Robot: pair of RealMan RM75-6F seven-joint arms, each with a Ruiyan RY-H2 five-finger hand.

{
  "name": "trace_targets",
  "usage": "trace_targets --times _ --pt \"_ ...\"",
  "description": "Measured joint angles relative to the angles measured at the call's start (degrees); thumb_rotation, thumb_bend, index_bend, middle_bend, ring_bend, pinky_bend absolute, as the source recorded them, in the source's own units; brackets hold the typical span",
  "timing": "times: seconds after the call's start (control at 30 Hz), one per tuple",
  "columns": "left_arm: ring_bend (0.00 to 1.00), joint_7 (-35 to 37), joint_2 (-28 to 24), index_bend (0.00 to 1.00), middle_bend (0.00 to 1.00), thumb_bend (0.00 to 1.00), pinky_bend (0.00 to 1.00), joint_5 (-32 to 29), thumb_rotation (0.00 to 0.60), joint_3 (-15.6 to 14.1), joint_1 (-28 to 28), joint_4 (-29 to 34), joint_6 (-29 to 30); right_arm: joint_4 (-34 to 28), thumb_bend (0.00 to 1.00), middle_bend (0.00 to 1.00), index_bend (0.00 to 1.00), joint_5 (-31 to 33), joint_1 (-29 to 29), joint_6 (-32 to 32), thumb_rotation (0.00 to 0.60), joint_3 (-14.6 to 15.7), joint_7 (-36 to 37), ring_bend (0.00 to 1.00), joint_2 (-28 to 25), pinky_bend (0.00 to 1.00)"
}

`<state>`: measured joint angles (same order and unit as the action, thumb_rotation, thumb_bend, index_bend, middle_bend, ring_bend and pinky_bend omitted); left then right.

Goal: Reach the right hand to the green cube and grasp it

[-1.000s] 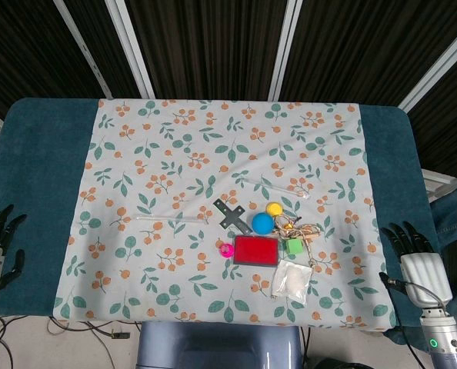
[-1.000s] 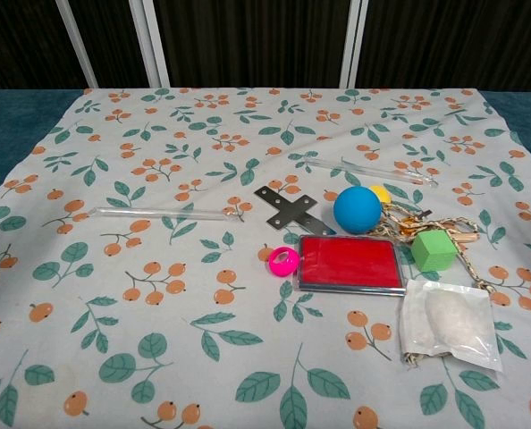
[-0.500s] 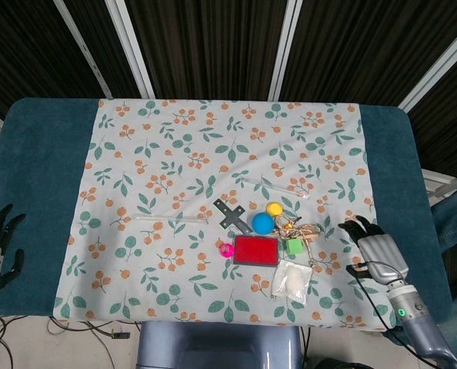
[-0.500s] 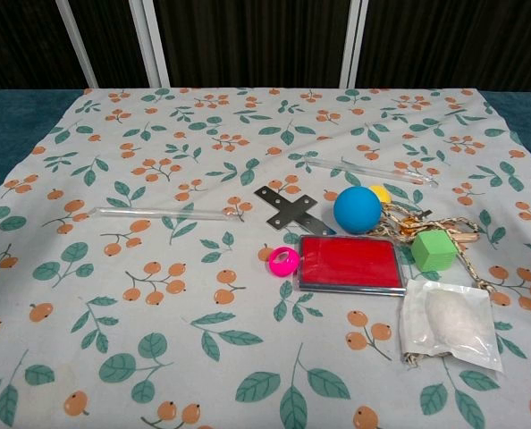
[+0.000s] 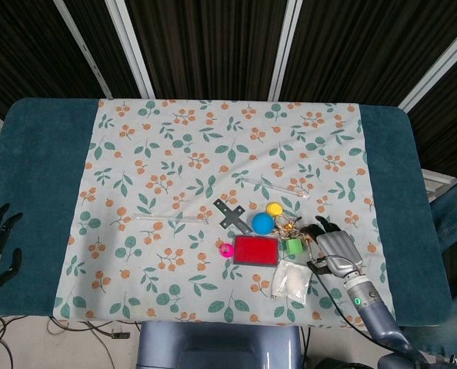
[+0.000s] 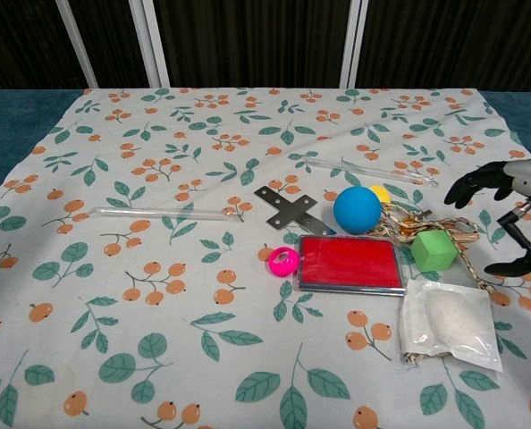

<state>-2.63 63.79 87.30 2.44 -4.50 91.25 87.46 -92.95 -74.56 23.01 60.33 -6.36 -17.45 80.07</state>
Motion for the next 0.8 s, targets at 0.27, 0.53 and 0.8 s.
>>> trace_targets --times 0.27,0.53,0.8 --pt "0.06 -0.1 0.0 0.12 0.0 0.54 0.1 -0.1 0.6 0.1 0.0 0.2 0.0 3.8 0.29 0.31 0.3 0.4 0.8 -0.1 0.6 0.9 0.2 0.11 4.1 0.22" --pt "0.06 -0.1 -0.1 0.12 0.0 0.54 0.1 -0.3 0.6 0.1 -0.1 0.2 -0.2 5.9 0.31 0.34 0.32 -0.4 1.6 0.9 0.6 0.8 1.5 0.13 6.3 0.22" --pt "0.06 -0.2 -0.1 0.12 0.0 0.54 0.1 -0.4 0.6 0.2 -0.1 0.3 -0.3 7.2 0.34 0.38 0.35 0.3 2.5 -0.4 0.6 0.9 1.6 0.14 7.3 0.22"
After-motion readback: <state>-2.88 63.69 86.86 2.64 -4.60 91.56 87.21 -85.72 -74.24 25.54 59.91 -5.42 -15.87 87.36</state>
